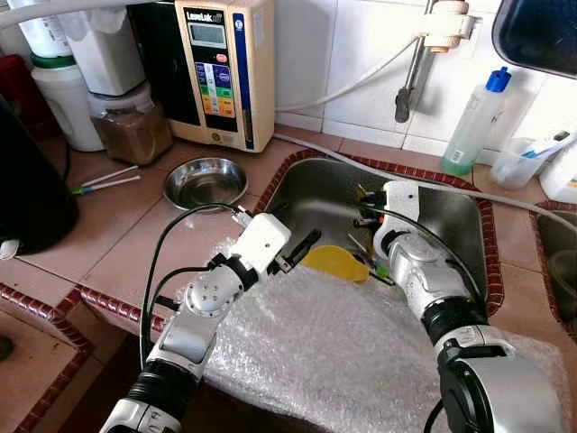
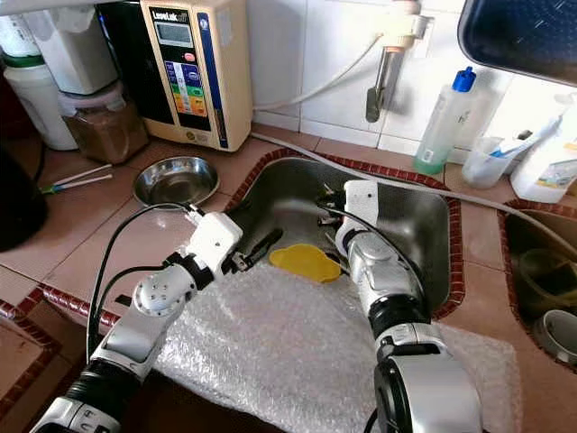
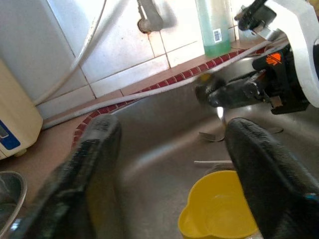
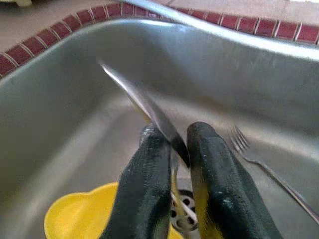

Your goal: Kitchen organization

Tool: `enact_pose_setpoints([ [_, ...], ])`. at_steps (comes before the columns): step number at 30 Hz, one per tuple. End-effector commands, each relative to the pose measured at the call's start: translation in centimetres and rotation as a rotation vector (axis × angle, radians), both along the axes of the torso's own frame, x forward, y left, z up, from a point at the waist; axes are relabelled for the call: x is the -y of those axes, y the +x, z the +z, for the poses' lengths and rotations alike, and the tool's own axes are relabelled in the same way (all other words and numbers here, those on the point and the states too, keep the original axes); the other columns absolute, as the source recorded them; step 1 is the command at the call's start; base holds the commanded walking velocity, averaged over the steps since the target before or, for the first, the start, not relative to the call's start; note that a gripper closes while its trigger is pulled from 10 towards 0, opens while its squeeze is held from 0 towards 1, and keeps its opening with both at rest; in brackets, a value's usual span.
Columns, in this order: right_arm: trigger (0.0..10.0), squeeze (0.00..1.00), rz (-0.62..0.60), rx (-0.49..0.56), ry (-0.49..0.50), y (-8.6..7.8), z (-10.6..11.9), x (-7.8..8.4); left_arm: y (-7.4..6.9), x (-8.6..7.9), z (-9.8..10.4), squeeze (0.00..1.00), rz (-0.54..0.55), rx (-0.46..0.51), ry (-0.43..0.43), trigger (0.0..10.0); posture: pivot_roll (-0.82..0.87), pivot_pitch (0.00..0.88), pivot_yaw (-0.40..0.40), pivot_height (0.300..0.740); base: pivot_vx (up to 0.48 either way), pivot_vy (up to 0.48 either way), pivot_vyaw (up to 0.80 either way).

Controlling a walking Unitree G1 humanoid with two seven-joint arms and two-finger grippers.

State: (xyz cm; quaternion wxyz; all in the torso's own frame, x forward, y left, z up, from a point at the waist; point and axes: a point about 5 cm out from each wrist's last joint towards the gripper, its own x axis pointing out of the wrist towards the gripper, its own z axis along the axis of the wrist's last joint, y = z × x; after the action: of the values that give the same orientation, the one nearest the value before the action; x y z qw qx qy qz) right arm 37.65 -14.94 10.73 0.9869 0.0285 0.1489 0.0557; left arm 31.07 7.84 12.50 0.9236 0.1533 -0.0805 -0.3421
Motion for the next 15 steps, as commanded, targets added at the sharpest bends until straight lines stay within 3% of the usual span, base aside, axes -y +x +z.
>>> enact_pose_setpoints([
  [1, 10.0, 1.00, -0.002, -0.018, 0.023, -0.17, -0.39, 0.02, 0.04, 0.15, -0.01, 1.00, -0.013, -0.007, 0.021, 10.0, 0.09, 0.000, 0.025, 0.740, 0.000, 0.000, 0.00],
  [10, 10.0, 1.00, 0.022, -0.032, 0.029, -0.20, -0.59, -0.66, -0.06, 0.38, -0.04, 1.00, -0.016, -0.004, 0.032, 10.0, 0.09, 0.000, 0.022, 0.740, 0.000, 0.000, 0.00],
  [15, 10.0, 1.00, 0.014, 0.019, 0.036, 0.14, 0.31, -0.74, 0.54, -0.31, 0.16, 1.00, 0.071, 0.028, 0.038, 10.0, 0.09, 0.000, 0.020, 0.740, 0.000, 0.000, 0.00],
])
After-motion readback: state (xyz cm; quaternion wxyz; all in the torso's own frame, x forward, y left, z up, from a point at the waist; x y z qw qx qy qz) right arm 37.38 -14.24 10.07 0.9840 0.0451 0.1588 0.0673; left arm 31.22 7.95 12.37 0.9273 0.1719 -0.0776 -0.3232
